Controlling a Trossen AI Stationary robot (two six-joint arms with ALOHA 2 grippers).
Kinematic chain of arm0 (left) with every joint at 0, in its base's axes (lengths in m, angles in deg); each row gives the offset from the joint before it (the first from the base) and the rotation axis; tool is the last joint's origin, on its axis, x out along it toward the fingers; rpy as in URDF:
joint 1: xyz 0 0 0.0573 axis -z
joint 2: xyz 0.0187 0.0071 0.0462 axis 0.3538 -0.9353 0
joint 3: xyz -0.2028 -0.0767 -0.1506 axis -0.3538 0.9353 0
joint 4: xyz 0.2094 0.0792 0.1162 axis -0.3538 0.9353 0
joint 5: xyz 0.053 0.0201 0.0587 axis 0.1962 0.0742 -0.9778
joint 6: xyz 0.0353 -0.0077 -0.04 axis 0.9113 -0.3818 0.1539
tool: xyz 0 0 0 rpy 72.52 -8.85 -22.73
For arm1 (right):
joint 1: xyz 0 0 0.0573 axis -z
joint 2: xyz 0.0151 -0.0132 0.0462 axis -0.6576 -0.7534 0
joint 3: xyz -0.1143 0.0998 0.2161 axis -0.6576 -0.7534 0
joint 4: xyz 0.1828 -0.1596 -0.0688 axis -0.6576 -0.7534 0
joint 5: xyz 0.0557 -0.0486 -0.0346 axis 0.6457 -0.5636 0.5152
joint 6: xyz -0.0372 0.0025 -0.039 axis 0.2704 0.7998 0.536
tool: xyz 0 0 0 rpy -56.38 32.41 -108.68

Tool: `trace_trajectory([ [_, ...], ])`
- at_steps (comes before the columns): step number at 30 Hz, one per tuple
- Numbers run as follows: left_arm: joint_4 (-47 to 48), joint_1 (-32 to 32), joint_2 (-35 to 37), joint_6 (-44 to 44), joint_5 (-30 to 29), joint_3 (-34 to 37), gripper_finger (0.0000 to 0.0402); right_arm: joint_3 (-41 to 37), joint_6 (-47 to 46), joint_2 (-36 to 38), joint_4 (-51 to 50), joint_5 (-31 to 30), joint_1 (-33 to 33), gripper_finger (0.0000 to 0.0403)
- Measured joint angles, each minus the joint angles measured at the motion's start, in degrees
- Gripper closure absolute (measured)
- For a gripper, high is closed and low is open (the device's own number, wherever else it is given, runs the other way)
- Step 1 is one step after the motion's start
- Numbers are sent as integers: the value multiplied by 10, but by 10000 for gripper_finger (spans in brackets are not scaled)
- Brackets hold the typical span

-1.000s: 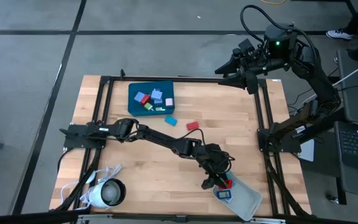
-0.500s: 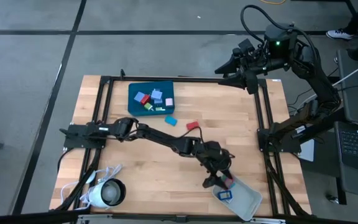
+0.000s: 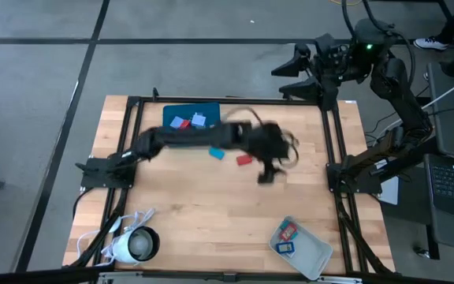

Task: Pick & Place Office items
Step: Put the red digital clock into the white bin

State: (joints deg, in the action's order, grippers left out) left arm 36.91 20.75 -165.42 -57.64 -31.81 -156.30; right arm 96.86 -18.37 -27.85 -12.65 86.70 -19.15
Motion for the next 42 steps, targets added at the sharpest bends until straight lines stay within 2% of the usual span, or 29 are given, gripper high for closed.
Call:
trace_trajectory([
  [2, 51, -26, 31, 10, -23, 11, 177, 0, 2, 1, 2, 0, 10, 99],
  [7, 164, -87, 124, -1, -29, 15, 181, 0, 47, 4, -6, 2, 39, 99],
  [12, 236, -121, 242, -31, -81, 15, 185, 0, 78, 6, -32, 46, 75, 99],
  [15, 275, -133, 314, -56, -131, 15, 185, 0, 119, 5, -96, 57, 92, 99],
  [19, 321, -134, 399, -95, -202, 14, 185, -21, 188, -8, -185, 5, 96, 99],
  [23, 327, -113, 456, -133, -288, 15, 185, -98, 228, -27, -182, -50, 83, 99],
  [27, 320, -79, 488, -148, -365, 15, 185, -186, 262, -51, -144, -106, 56, 99],
  [30, 329, -56, 495, -150, -399, 15, 185, -233, 275, -74, -115, -134, 36, 99],
  [36, 363, -42, 498, -149, -400, 16, 185, -260, 319, -146, -122, -212, 0, 99],
  [42, 362, -35, 495, -142, -399, 52, 185, -260, 340, -214, -116, -215, -26, 99],
])
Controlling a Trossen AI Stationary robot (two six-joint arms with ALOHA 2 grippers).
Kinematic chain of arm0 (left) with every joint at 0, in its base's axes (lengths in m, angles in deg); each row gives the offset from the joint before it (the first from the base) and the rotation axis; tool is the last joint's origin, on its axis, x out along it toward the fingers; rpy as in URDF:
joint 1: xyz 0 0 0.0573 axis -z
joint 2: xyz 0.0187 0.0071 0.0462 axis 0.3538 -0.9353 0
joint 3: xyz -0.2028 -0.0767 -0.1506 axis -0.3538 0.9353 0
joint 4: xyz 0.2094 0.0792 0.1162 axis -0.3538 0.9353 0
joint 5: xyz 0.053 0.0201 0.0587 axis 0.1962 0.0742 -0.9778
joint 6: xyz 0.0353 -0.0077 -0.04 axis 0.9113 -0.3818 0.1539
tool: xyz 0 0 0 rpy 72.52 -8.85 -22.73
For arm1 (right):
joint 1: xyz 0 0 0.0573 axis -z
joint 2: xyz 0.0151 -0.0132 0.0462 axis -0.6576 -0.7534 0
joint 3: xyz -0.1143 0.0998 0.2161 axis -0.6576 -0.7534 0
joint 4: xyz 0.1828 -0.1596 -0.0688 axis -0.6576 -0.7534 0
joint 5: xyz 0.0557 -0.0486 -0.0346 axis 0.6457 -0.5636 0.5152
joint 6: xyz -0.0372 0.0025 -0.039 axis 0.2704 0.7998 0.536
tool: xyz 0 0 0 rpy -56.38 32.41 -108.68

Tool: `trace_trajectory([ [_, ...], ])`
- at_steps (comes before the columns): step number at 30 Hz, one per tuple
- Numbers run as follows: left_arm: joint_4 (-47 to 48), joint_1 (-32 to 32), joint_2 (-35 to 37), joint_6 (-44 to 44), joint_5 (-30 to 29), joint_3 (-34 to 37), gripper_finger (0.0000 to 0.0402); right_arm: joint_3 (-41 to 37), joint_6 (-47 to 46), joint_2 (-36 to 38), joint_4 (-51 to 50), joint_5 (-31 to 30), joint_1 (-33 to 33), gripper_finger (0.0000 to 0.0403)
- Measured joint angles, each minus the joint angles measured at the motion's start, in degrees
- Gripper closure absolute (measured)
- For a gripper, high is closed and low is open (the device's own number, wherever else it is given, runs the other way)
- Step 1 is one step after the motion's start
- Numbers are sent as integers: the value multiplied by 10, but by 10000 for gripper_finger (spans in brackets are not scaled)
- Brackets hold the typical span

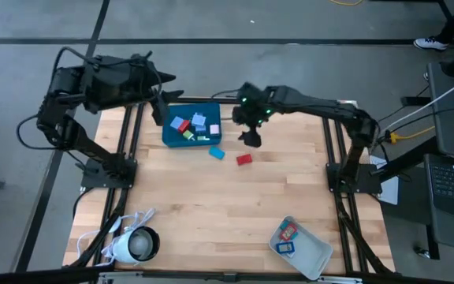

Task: Pick & Place Office items
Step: Put the red digital clock into the white bin

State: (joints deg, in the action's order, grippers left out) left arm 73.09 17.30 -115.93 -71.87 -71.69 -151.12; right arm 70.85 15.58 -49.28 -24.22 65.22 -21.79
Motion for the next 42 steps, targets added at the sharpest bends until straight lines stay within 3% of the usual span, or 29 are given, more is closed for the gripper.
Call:
trace_trajectory([
  [4, -18, 1, 8, 3, -2, 32, 185, 0, 21, -41, -15, -15, -14, 99],
  [9, -125, 25, 53, -9, 1, 118, 185, 0, 20, -81, -35, -19, -22, 99],
  [13, -249, 88, 136, -42, -75, 315, 185, 0, 7, -83, -34, -10, -22, 99],
  [19, -618, 141, 295, -67, -162, 678, 185, 7, 8, -76, -53, -9, -17, 99],
  [23, -709, 155, 344, -104, -203, 803, 185, 7, 11, -81, -78, 9, -17, 99],
  [31, -709, 165, 347, -131, -227, 837, 185, -5, 34, -86, -56, -25, -22, 99],
  [42, -716, 161, 348, -132, -230, 837, 185, -142, 17, -98, 51, -57, -55, 99],
])
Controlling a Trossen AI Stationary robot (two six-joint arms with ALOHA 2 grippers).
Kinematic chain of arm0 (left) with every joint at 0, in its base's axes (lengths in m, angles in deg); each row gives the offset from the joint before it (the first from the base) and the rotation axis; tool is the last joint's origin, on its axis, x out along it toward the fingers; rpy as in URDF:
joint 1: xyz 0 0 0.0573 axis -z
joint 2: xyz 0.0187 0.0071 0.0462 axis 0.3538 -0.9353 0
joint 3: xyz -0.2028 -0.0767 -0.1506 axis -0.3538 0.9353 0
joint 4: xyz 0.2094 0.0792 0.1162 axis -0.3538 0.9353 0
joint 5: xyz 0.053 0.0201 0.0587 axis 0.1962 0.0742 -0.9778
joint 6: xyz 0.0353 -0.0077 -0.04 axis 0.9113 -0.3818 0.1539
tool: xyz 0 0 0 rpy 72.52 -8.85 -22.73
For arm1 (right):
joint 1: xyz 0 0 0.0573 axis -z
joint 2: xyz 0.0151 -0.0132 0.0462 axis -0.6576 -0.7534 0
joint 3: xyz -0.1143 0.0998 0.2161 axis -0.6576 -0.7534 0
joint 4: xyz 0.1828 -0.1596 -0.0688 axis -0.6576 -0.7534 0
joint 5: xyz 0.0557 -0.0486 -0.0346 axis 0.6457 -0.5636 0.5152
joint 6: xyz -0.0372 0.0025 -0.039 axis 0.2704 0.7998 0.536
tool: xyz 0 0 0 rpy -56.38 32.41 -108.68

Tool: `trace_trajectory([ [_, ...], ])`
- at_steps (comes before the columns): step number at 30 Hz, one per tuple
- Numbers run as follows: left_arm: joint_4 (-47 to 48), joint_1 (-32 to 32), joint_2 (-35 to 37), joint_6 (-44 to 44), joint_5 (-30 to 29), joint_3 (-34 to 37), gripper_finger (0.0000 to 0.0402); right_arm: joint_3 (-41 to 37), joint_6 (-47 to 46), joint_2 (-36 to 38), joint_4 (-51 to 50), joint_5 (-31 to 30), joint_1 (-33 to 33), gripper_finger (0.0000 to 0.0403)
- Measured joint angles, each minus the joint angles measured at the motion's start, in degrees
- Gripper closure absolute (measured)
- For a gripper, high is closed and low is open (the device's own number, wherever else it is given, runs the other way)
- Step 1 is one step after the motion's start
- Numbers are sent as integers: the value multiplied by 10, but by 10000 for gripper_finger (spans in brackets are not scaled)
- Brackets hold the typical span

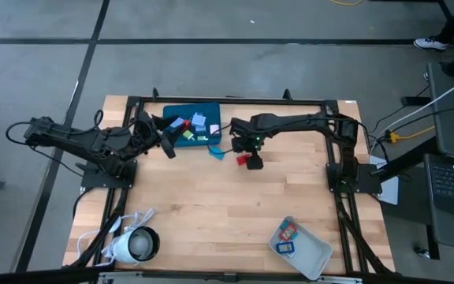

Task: Pick & Place Office items
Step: Put the red digital clock into the white bin

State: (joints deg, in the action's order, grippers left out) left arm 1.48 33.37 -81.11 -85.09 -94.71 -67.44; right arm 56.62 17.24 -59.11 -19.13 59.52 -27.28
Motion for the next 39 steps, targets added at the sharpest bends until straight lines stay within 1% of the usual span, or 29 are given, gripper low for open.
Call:
trace_trajectory([
  [8, -3, 0, 0, -12, 1, 0, 185, -28, -13, 0, 51, 4, 0, 99],
  [19, 1, 0, 0, -15, 1, 0, 195, -65, -13, 0, 76, 31, 1, 99],
  [24, 5, -7, 0, -14, 2, 0, 203, -84, -28, 1, 94, 33, 1, 99],
  [27, 5, -17, 0, -14, 8, 0, 205, -85, -43, 1, 105, 21, 1, 103],
  [29, 5, -24, 0, -15, 19, 0, 205, -85, -52, 1, 116, 20, 1, 116],
  [31, 5, -30, 0, -15, 29, 0, 206, -85, -54, 1, 123, 19, 1, 145],
  [36, 5, -39, 0, -18, 41, 0, 206, -85, -54, 1, 122, 19, 2, 261],
  [39, 5, -44, 0, -18, 47, 0, 206, -85, -55, 1, 122, 40, 6, 258],
])
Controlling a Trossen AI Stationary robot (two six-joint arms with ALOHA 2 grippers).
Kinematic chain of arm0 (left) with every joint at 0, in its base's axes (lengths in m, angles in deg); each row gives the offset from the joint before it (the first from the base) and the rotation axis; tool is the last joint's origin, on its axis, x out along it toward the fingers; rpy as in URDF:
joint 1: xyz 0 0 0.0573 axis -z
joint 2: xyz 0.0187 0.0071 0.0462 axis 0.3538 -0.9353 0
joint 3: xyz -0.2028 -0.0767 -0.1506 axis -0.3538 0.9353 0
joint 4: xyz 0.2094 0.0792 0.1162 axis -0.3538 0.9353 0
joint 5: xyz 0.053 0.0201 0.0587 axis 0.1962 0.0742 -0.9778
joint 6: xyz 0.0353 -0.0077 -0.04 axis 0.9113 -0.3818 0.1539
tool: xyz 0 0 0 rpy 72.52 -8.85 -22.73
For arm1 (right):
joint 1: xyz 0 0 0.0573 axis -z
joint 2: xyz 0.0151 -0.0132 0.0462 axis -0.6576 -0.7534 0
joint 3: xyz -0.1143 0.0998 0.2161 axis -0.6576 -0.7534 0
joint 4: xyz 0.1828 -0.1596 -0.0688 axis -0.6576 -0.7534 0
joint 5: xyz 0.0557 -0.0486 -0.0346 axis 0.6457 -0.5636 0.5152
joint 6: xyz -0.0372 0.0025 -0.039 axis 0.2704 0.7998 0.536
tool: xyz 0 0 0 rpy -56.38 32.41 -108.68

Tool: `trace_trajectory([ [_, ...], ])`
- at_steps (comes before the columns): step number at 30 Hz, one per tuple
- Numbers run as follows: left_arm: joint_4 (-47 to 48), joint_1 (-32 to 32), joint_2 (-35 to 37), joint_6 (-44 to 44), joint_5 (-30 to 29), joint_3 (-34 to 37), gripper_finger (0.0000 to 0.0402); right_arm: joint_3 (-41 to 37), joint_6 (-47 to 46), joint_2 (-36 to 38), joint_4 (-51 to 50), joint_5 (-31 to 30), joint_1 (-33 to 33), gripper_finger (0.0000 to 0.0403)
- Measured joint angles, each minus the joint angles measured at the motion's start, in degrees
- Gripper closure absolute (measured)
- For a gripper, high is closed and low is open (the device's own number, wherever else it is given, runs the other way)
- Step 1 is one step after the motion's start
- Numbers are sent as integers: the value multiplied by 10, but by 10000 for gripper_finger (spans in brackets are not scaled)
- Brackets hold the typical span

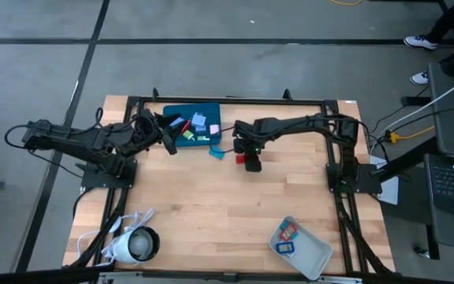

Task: Pick & Place Office items
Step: Put the red digital clock into the white bin

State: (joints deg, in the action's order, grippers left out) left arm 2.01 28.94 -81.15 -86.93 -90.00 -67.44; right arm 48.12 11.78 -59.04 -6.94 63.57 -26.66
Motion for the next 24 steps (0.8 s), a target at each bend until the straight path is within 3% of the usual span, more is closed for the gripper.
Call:
trace_trajectory([
  [6, 0, -10, 0, 3, 18, 0, 206, 8, -50, 0, 9, 56, 18, 259],
  [13, -4, -17, 0, 16, 19, 0, 206, 87, -103, 0, -9, 154, 33, 259],
  [18, -4, -17, 0, 24, 19, 0, 206, 181, -98, 2, -122, 233, 20, 259],
  [24, -4, -17, 0, 32, 19, 0, 206, 259, -47, 15, -281, 249, -39, 259],
])
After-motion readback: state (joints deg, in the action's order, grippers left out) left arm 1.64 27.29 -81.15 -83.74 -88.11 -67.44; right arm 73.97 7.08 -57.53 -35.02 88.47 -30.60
